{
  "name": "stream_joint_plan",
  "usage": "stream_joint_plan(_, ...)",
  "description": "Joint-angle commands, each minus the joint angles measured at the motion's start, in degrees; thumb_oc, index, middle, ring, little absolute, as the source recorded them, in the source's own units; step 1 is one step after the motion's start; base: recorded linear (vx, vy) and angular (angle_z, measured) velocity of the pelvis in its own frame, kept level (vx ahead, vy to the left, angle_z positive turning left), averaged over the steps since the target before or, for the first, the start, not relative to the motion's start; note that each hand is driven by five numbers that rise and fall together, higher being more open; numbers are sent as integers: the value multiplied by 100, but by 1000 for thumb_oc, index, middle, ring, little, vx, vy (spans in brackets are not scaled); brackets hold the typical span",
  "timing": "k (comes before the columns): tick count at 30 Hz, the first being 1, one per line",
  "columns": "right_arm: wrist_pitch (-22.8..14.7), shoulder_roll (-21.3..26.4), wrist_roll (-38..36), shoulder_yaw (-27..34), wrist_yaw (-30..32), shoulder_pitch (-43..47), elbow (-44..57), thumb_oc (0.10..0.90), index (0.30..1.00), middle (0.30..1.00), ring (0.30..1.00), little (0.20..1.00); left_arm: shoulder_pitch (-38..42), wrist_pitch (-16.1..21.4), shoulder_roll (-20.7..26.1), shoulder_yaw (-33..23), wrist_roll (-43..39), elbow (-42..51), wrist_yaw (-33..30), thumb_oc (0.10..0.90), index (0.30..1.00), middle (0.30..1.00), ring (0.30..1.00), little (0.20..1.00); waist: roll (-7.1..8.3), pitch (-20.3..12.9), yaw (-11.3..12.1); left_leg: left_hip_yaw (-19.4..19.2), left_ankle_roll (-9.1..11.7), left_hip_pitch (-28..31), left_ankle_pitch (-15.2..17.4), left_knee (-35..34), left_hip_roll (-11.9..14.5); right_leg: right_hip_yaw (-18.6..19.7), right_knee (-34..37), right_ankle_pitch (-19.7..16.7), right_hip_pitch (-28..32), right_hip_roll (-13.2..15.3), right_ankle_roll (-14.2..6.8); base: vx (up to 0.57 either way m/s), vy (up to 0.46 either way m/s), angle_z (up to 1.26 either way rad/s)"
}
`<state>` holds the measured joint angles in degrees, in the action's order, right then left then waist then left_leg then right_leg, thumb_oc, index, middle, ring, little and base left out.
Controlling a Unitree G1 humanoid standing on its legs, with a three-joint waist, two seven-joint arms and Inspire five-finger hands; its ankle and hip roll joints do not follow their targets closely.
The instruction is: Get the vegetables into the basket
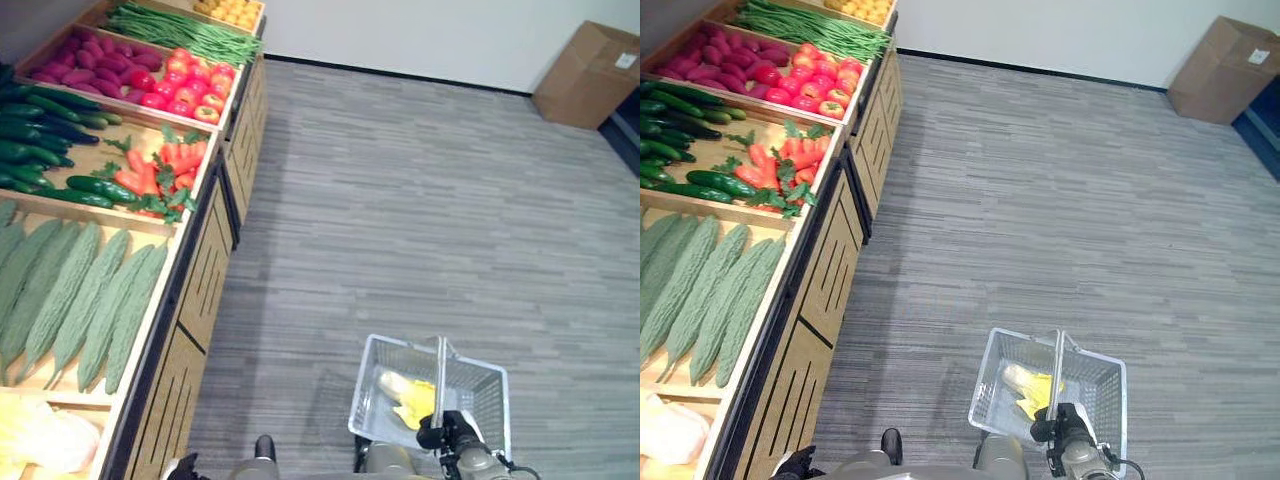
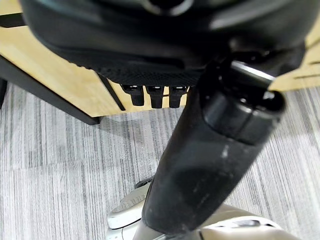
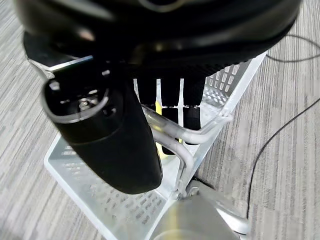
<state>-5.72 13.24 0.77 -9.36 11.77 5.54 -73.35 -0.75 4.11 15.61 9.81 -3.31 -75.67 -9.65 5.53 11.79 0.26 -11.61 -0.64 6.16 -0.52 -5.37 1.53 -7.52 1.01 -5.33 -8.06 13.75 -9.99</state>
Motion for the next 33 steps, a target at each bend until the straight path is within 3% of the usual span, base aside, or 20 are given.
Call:
stream_joint_plan(1, 43, 380, 44, -222, 47, -13, -70, 400, 300, 300, 300, 300, 343, 184, -218, -225, -91, 69, -28, 900, 1000, 1000, 1000, 1000, -90, 235, -1, 393, 273, 323, 765, 509, 231, -8, -241, -543, -83, -86, -211, 176, -141, 4)
stream_joint_plan(7, 33, 485, 64, -232, 62, -109, -120, 400, 300, 300, 300, 300, 338, 165, -368, -255, -303, 41, -25, 900, 1000, 1000, 1000, 1000, -311, 47, -108, 611, 522, 468, 614, 403, 684, -280, -555, -130, -82, -346, 49, 160, -218, 18)
stream_joint_plan(14, -51, 764, 141, -319, 96, -124, -14, 400, 300, 300, 300, 300, 500, 237, -390, -150, -447, 230, -54, 900, 1000, 1000, 1000, 1000, -574, 80, -245, 847, 818, 142, -196, 803, 1131, -357, -770, 268, -155, -695, 397, 103, -219, 10)
stream_joint_plan(17, -41, 863, 207, -349, 95, -141, -92, 400, 300, 300, 300, 300, 583, 252, -394, -136, -539, 304, -115, 900, 1000, 1000, 1000, 1000, -593, 136, -157, 1296, 813, -60, -446, 1064, 971, -320, -646, 346, -17, -831, 509, 91, -161, 11)
stream_joint_plan(19, -39, 893, 207, -334, 95, -137, -135, 400, 300, 300, 300, 300, 626, 258, -396, -112, -575, 307, -118, 900, 1000, 1000, 1000, 1000, -563, 170, -132, 1469, 765, -240, -409, 1055, 866, -321, -573, 366, 57, -816, 505, 78, -102, 8)
stream_joint_plan(20, -17, 927, 197, -291, 99, -134, -234, 400, 300, 300, 300, 300, 675, 257, -408, -58, -583, 296, -115, 900, 1000, 1000, 1000, 1000, -495, 224, -70, 1610, 675, -622, -228, 882, 626, -314, -425, 382, 209, -752, 486, 165, -111, 8)
stream_joint_plan(21, -9, 961, 245, -301, 104, -128, -251, 400, 300, 300, 300, 300, 699, 261, -420, -22, -536, 261, -119, 900, 1000, 1000, 1000, 1000, -456, 262, -19, 1590, 620, -988, -166, 692, 445, -274, -319, 417, 358, -725, 471, 168, -112, 26)
stream_joint_plan(23, -15, 979, 273, -312, 106, -120, -242, 400, 300, 300, 300, 300, 693, 262, -423, -14, -530, 264, -132, 900, 1000, 1000, 1000, 1000, -462, 289, 25, 1622, 602, -1129, -215, 641, 365, -230, -305, 451, 425, -735, 476, 138, -1, 40)
stream_joint_plan(24, -34, 995, 323, -363, 131, -94, -220, 400, 300, 300, 300, 300, 686, 269, -428, 10, -504, 261, -159, 900, 1000, 1000, 1000, 1000, -486, 333, 121, 1663, 584, -1406, -449, 520, 276, -147, -284, 526, 558, -809, 507, 206, 43, 11)
stream_joint_plan(26, -68, 949, 368, -416, 127, -93, -187, 400, 300, 300, 300, 300, 641, 280, -383, -10, -432, 223, -152, 900, 1000, 1000, 1000, 1000, -467, 365, 268, 1725, 565, -1546, -573, 488, 217, 76, -309, 674, 752, -891, 490, 244, 91, -37)
stream_joint_plan(33, -31, 781, 497, -478, 23, -106, -222, 400, 300, 300, 300, 300, 566, 286, -291, 15, -278, 212, -106, 900, 1000, 1000, 1000, 1000, -294, 246, 308, 1376, 293, -1332, -173, 703, 92, 369, -392, 712, 905, -641, 289, 179, 165, -56)
